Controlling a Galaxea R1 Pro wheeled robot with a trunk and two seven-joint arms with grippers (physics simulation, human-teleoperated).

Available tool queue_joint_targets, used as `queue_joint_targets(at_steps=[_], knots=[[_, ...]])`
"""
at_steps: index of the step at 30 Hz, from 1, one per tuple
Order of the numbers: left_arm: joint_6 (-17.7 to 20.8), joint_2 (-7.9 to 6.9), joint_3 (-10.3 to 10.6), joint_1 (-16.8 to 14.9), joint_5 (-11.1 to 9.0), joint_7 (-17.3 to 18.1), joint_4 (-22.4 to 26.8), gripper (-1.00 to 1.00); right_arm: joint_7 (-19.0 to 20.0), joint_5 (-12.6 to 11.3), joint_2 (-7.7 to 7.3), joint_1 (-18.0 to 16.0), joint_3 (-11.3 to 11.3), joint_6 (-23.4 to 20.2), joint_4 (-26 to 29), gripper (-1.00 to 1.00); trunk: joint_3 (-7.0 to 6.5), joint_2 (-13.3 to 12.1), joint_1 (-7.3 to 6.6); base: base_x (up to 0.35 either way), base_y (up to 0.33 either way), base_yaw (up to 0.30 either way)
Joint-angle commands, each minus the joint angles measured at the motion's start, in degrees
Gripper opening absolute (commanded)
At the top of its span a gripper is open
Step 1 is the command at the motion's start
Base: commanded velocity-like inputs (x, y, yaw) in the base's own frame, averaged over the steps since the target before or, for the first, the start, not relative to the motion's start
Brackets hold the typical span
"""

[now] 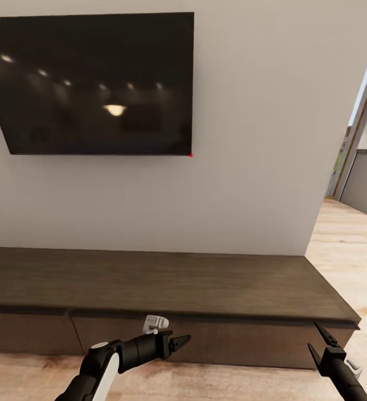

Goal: Place each of the two pumpkins and all three candles from the living room inside a cabinet in the living room (use any cabinet), then make sure every cabinet is closed, and position the cauldron so it is next to a table in the living room.

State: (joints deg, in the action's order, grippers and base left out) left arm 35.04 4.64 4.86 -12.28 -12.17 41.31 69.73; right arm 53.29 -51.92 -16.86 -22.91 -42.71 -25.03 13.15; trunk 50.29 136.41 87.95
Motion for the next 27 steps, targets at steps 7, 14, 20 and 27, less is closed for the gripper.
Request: queue_joint_targets(at_steps=[7, 14, 20, 27], knots=[[0.47, -0.02, 0.03, -0.03, -0.31, -0.01, 0.05, 1.0, 0.06, -0.4, -0.02, -0.03, 0.0, -0.45, -0.06, 1.0, 0.06, 0.02, 0.0, 0.075, -0.123, 0.0], [0.47, 0.0, 0.04, -0.03, -0.31, 0.0, 0.06, 1.0, 0.06, -0.38, -0.02, -0.03, 0.0, -0.45, -0.06, 1.0, 0.06, 0.02, 0.0, 0.01, -0.038, 0.0], [0.47, 0.01, 0.06, -0.03, -0.31, -0.01, 0.06, 1.0, 0.06, -0.38, -0.02, -0.03, 0.0, -0.45, -0.06, 1.0, 0.06, 0.02, 0.0, 0.001, -0.15, 0.0], [0.47, 0.0, 0.05, -0.03, -0.31, -0.01, 0.06, 1.0, 0.06, -0.38, -0.02, -0.03, 0.0, -0.45, -0.06, 1.0, 0.06, 0.02, 0.0, 0.0, -0.029, 0.0]])
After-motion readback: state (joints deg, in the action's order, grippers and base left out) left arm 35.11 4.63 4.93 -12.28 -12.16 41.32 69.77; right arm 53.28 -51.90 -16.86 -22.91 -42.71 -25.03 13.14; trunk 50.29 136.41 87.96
